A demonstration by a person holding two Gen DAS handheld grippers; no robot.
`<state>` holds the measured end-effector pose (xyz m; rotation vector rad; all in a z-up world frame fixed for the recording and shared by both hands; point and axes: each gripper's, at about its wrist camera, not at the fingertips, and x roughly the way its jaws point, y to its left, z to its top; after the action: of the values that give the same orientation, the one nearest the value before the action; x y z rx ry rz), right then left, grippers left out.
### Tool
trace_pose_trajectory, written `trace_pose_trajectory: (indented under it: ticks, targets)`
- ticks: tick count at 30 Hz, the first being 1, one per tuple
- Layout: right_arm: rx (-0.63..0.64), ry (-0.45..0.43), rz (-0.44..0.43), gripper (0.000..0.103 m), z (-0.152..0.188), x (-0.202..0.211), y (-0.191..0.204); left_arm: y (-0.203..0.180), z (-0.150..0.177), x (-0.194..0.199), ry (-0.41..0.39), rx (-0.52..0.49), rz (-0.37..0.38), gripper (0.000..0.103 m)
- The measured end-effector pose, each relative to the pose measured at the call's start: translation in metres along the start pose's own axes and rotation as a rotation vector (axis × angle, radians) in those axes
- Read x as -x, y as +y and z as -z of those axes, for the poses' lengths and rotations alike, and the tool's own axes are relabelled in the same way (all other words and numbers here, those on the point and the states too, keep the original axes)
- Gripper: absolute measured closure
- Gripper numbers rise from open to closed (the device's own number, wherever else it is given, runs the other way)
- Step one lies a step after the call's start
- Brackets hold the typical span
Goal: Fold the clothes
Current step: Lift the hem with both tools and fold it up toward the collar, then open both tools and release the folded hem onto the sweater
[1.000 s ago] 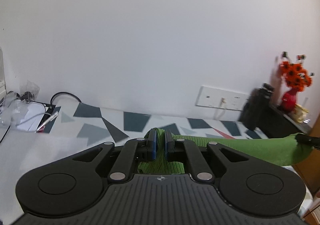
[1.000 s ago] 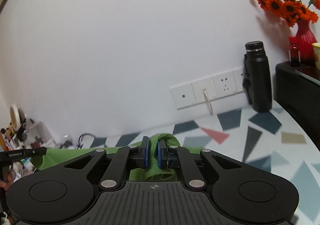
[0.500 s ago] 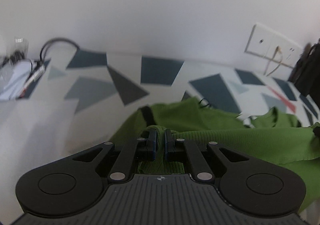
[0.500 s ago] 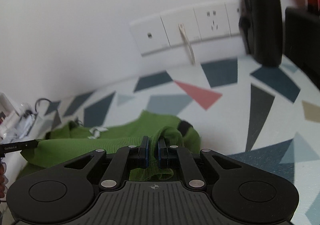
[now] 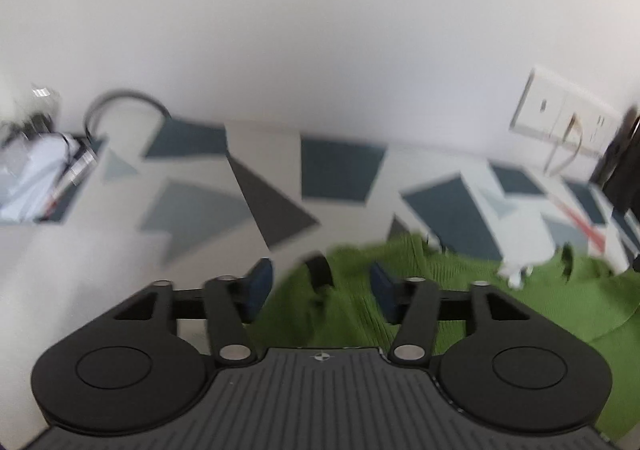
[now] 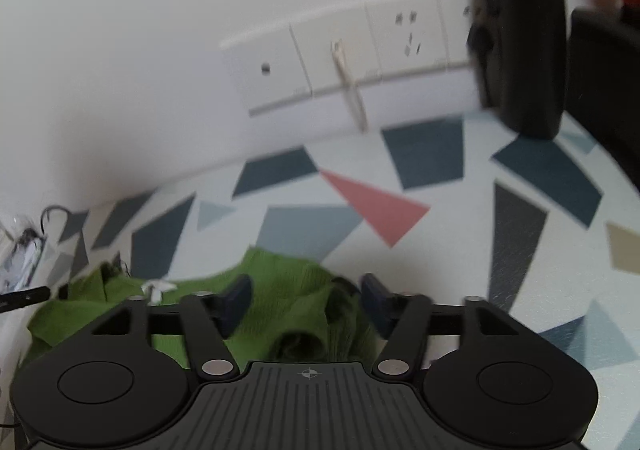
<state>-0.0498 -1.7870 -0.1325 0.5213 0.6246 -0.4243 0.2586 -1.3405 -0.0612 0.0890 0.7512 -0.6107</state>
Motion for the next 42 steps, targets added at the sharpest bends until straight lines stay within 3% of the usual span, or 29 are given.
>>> trace_pose_trajectory:
  ticks: [3, 5, 9, 12, 14, 21, 27, 33, 34, 35, 37, 39, 42]
  targets:
    - [0.028, -0.029, -0.007, 0.039, 0.001, 0.022, 0.002, 0.009, 0.0, 0.022, -0.01, -0.016, 0.036, 0.048]
    - [0.092, 0.001, -0.014, 0.039, 0.008, 0.029, 0.008, 0.002, 0.007, 0.031, 0.023, -0.082, 0.079, 0.056]
    - [0.271, 0.077, -0.02, 0.039, 0.03, 0.031, 0.033, -0.022, 0.031, 0.036, 0.111, -0.177, 0.152, 0.084]
    - [0.392, 0.14, -0.009, 0.038, 0.048, 0.019, 0.052, -0.038, 0.05, 0.027, 0.17, -0.211, 0.171, 0.085]
    - [0.441, 0.159, 0.029, 0.038, 0.056, 0.009, 0.059, -0.046, 0.059, 0.016, 0.188, -0.227, 0.132, 0.085]
    - [0.521, 0.168, 0.081, 0.038, 0.05, -0.023, 0.065, -0.056, 0.051, -0.008, 0.168, -0.261, 0.08, 0.085]
    - [0.418, 0.103, 0.113, 0.039, 0.014, -0.046, 0.051, -0.052, 0.019, -0.042, 0.135, -0.21, 0.029, 0.085]
    - [0.287, 0.032, 0.143, 0.038, -0.025, -0.069, 0.035, -0.032, -0.03, -0.055, 0.021, -0.086, -0.063, 0.078]
    - [0.268, 0.029, 0.121, 0.035, -0.029, -0.065, 0.032, -0.028, -0.036, -0.052, 0.012, -0.07, -0.059, 0.071]
    - [0.253, 0.027, 0.097, 0.025, -0.031, -0.06, 0.029, -0.024, -0.038, -0.047, 0.012, -0.065, -0.045, 0.064]
    - [0.228, 0.033, 0.046, 0.003, -0.029, -0.047, 0.022, -0.014, -0.036, -0.035, 0.033, -0.074, -0.01, 0.035]
    - [0.203, 0.056, -0.002, 0.001, -0.021, -0.033, 0.015, -0.005, -0.031, -0.024, 0.065, -0.084, 0.017, 0.034]
    - [0.157, 0.126, 0.012, 0.001, -0.003, -0.019, 0.009, 0.01, -0.01, -0.011, 0.162, -0.077, 0.027, 0.03]
